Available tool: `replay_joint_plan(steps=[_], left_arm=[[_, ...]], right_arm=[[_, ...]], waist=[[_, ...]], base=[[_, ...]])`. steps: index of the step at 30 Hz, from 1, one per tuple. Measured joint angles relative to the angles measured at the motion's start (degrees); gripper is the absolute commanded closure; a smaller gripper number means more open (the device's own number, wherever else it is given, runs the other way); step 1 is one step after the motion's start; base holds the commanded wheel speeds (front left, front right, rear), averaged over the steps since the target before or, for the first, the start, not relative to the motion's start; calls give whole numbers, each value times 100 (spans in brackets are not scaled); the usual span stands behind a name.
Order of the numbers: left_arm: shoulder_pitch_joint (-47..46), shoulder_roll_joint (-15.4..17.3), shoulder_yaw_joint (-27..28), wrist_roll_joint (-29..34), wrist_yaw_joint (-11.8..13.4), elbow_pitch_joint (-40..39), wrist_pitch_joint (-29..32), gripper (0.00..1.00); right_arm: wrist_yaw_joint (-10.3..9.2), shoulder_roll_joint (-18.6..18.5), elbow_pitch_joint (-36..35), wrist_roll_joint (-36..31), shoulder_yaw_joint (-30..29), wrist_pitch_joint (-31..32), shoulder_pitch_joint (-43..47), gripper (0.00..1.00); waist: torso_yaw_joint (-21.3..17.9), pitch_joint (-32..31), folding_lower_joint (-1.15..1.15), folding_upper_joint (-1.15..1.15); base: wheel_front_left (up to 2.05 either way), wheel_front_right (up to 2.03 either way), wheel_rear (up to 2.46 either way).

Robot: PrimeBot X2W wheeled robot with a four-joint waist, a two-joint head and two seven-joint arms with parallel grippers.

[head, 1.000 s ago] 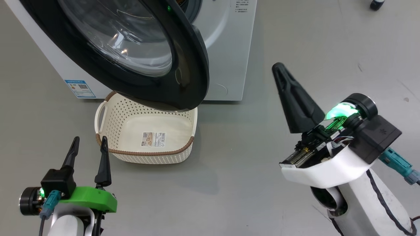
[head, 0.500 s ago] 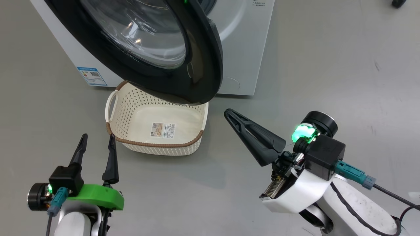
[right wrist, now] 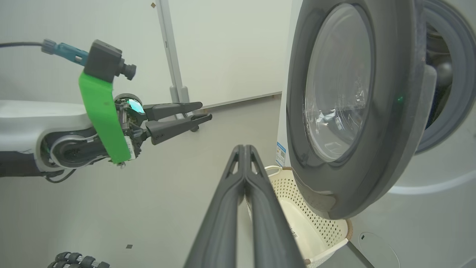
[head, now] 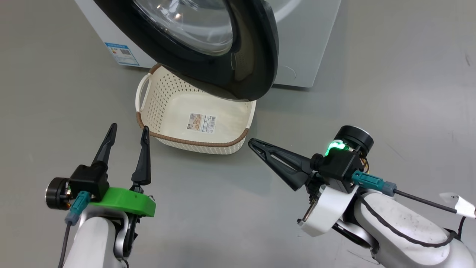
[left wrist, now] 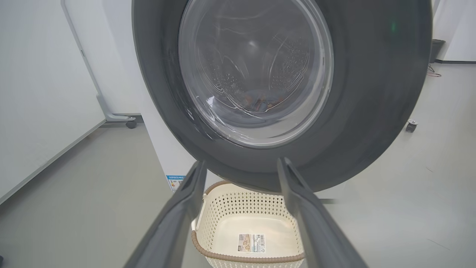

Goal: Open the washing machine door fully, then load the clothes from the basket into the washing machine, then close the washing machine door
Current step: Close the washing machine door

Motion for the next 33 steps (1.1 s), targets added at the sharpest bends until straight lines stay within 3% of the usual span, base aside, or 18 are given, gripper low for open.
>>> replay_joint_plan(steps=[18,33], left_arm=[[-661,-21,-604,-621,19,-143,0,0],[-966,-52,-909,-883,236,-171,0,0]], right_arm=[[0,-120,705,246,-381,-66,-910,100],[0,-115,1349,235,-914,-494,-1718,100]], waist=[[673,978,0,0],[985,1490,0,0]], base=[[0,0,0],[0,0,0]])
